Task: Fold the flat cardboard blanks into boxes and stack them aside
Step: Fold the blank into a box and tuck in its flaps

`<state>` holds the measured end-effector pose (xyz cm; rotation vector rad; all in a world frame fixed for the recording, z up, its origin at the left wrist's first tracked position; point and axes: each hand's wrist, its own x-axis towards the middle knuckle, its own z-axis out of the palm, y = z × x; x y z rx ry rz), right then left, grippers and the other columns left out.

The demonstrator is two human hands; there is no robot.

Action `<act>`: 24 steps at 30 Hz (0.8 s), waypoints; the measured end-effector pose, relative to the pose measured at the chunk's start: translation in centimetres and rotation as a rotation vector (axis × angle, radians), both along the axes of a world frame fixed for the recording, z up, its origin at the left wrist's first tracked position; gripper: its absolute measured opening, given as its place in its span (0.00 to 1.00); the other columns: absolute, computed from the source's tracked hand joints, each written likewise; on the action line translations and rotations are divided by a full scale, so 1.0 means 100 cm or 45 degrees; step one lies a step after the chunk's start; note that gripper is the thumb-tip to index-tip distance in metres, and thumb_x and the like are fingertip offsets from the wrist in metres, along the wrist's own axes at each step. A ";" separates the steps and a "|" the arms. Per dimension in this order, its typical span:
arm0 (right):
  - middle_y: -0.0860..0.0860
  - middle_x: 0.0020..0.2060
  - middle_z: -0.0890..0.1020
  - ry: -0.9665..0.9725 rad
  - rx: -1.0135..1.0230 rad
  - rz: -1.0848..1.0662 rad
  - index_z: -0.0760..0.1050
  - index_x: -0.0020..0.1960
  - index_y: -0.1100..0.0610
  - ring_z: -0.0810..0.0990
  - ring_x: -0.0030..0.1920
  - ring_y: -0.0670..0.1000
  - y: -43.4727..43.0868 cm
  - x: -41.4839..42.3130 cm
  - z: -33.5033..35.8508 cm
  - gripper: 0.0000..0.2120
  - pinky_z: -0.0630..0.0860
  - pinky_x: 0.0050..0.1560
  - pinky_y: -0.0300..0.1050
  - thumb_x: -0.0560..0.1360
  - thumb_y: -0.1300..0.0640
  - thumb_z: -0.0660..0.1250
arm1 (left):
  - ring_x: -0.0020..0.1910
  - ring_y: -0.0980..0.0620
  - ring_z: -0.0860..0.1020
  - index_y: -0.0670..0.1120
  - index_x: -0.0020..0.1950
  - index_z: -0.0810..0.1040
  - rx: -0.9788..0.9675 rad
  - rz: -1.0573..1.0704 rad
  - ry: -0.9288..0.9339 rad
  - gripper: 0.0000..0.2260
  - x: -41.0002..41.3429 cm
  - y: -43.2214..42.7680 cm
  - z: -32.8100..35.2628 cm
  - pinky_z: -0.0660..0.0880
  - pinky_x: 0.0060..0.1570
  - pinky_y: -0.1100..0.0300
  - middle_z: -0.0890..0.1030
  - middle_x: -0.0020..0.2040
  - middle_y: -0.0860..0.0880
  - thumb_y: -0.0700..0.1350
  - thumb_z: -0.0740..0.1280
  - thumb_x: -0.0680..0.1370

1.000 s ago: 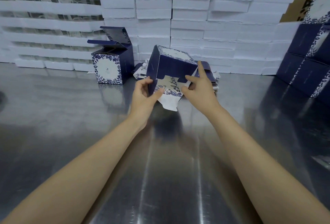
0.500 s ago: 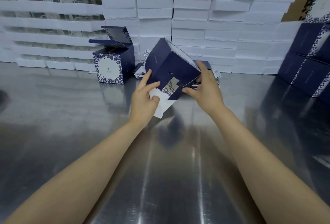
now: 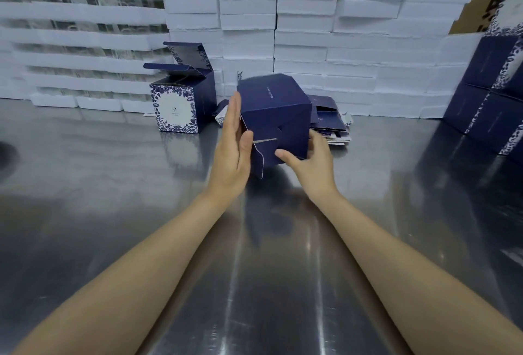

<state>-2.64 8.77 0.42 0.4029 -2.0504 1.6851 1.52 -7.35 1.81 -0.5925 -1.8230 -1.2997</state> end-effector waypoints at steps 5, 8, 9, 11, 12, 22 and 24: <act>0.47 0.56 0.72 0.016 0.145 0.016 0.72 0.67 0.53 0.77 0.51 0.42 -0.015 0.007 -0.005 0.31 0.78 0.55 0.42 0.67 0.49 0.77 | 0.76 0.61 0.45 0.42 0.78 0.39 0.020 0.220 -0.095 0.43 -0.004 -0.002 -0.008 0.46 0.72 0.71 0.43 0.79 0.49 0.53 0.67 0.77; 0.49 0.56 0.70 -0.007 0.150 0.025 0.70 0.67 0.54 0.79 0.53 0.50 -0.018 0.008 -0.005 0.32 0.78 0.55 0.50 0.67 0.51 0.78 | 0.73 0.68 0.52 0.48 0.78 0.38 0.167 0.182 -0.280 0.50 -0.005 -0.006 -0.008 0.52 0.67 0.77 0.47 0.79 0.56 0.51 0.74 0.72; 0.49 0.57 0.70 -0.013 0.157 0.038 0.70 0.67 0.54 0.79 0.52 0.52 -0.019 0.009 -0.005 0.32 0.79 0.54 0.52 0.67 0.51 0.78 | 0.71 0.73 0.55 0.50 0.78 0.39 0.176 0.201 -0.288 0.51 -0.006 -0.009 -0.008 0.55 0.64 0.79 0.50 0.76 0.66 0.50 0.76 0.71; 0.49 0.57 0.71 -0.020 0.161 0.050 0.70 0.68 0.55 0.79 0.53 0.53 -0.019 0.009 -0.005 0.32 0.80 0.51 0.54 0.68 0.51 0.78 | 0.64 0.82 0.56 0.52 0.79 0.41 0.152 0.252 -0.263 0.50 -0.007 -0.014 -0.008 0.56 0.57 0.84 0.50 0.66 0.83 0.47 0.76 0.71; 0.49 0.57 0.71 -0.025 0.155 0.048 0.70 0.68 0.55 0.79 0.53 0.53 -0.018 0.009 -0.005 0.32 0.80 0.51 0.54 0.68 0.51 0.78 | 0.63 0.83 0.56 0.52 0.78 0.41 0.130 0.260 -0.247 0.50 -0.007 -0.014 -0.009 0.56 0.56 0.85 0.50 0.63 0.86 0.46 0.76 0.71; 0.53 0.55 0.73 -0.045 0.047 0.121 0.71 0.67 0.57 0.80 0.38 0.42 -0.019 0.011 -0.004 0.29 0.80 0.33 0.37 0.69 0.56 0.77 | 0.70 0.76 0.53 0.51 0.79 0.44 0.106 0.333 -0.165 0.45 -0.010 -0.011 -0.013 0.54 0.60 0.83 0.47 0.68 0.81 0.45 0.72 0.73; 0.53 0.54 0.74 -0.044 0.041 0.130 0.71 0.67 0.57 0.80 0.36 0.42 -0.018 0.011 -0.004 0.28 0.80 0.33 0.37 0.70 0.56 0.77 | 0.69 0.77 0.52 0.52 0.79 0.45 0.102 0.353 -0.158 0.44 -0.010 -0.010 -0.013 0.54 0.58 0.84 0.47 0.68 0.82 0.45 0.72 0.73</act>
